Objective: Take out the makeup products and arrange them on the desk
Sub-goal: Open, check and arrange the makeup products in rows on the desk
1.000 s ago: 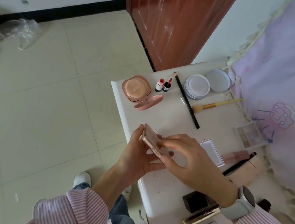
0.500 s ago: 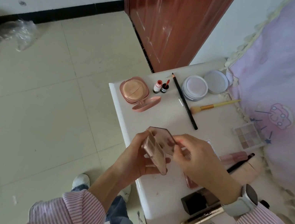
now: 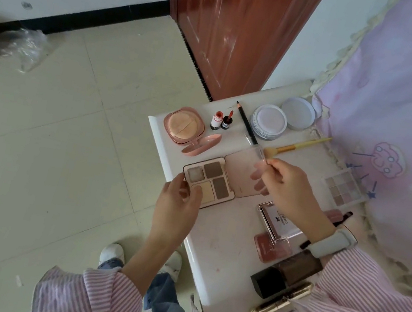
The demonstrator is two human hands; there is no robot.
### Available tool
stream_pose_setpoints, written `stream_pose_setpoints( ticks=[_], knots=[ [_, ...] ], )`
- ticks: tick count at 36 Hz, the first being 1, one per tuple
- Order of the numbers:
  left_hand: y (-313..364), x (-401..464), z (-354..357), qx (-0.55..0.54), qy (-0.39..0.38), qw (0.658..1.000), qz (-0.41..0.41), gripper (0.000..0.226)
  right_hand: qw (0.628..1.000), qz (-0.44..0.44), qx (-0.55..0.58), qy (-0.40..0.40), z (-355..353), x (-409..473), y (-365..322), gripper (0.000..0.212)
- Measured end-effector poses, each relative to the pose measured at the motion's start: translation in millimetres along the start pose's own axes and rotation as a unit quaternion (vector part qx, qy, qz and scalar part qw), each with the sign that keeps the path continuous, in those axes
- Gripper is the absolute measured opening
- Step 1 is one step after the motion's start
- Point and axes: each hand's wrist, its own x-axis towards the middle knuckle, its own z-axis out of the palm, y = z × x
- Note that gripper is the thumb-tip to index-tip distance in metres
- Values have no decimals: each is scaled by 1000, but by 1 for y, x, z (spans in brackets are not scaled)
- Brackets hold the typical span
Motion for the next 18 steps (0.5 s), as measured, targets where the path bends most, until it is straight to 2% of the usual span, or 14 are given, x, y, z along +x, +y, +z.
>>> stream_pose_setpoints(
  ticks=[4, 10, 14, 16, 18],
  knots=[
    [-1, 3, 4, 67, -3, 998, -6, 21, 1000, -9, -9, -3, 4, 11, -2, 20],
    [-6, 3, 7, 108, 14, 994, 4, 35, 1000, -15, -7, 1, 8, 14, 3, 25],
    [-9, 1, 5, 128, 18, 991, 13, 40, 996, -50, -35, 58, 1, 4, 11, 36],
    [-11, 0, 4, 135, 19, 990, 20, 42, 988, -72, -79, 109, -4, -9, 17, 34],
    [-12, -2, 2, 131, 19, 991, 15, 43, 971, -79, -184, 132, -7, -22, 27, 40]
  ],
)
